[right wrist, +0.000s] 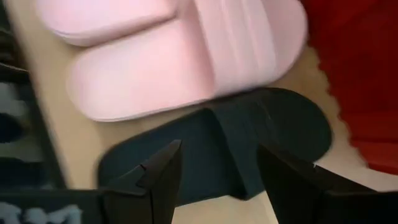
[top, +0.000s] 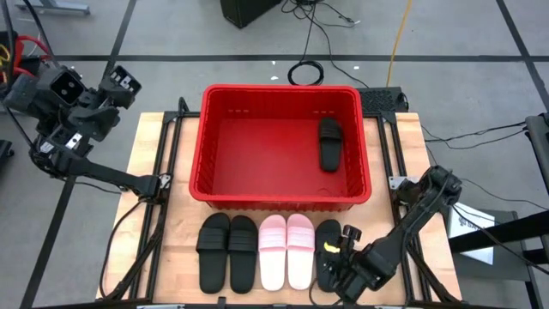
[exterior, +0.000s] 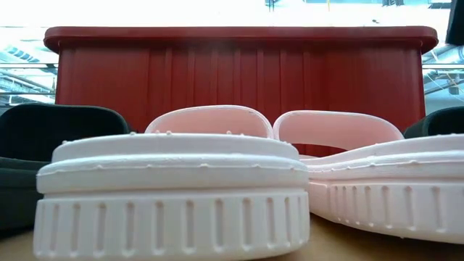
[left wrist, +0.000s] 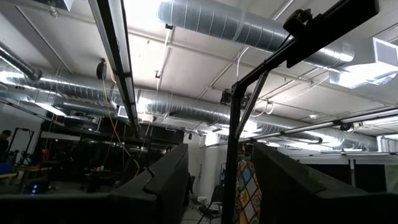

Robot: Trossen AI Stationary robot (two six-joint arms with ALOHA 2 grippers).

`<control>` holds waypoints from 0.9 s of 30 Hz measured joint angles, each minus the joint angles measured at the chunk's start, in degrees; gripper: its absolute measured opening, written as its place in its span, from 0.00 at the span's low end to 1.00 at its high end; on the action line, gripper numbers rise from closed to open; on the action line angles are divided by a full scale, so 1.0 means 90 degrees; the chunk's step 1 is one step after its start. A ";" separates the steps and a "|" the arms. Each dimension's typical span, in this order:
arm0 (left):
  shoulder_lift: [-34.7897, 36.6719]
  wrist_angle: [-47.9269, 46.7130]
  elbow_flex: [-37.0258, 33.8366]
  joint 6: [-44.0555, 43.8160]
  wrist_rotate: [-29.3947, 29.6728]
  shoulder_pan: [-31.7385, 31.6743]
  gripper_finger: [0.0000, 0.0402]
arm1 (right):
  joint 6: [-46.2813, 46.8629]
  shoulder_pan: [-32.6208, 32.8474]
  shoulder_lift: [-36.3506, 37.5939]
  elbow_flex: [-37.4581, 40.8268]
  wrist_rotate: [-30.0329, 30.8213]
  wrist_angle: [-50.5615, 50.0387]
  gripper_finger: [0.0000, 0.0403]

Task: Pick and place slides into bin
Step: Put the right black slide into the red bin

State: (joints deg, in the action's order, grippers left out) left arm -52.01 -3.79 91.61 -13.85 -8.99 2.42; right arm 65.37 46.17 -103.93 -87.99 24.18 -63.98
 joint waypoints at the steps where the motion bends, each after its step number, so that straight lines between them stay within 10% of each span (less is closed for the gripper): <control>1: 0.0000 0.0000 0.0000 0.0005 0.0000 -0.0001 0.46 | -0.0010 0.0000 -0.0068 0.0002 0.0077 -0.0015 0.49; 27: 0.0000 -0.0080 0.0000 0.0119 0.0008 0.0001 0.46 | -0.0086 -0.0133 -0.0533 0.0836 -0.0109 -0.0248 0.49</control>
State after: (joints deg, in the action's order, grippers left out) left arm -52.01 -4.51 91.61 -12.78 -8.92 2.43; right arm 64.59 44.98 -108.73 -80.46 23.19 -66.22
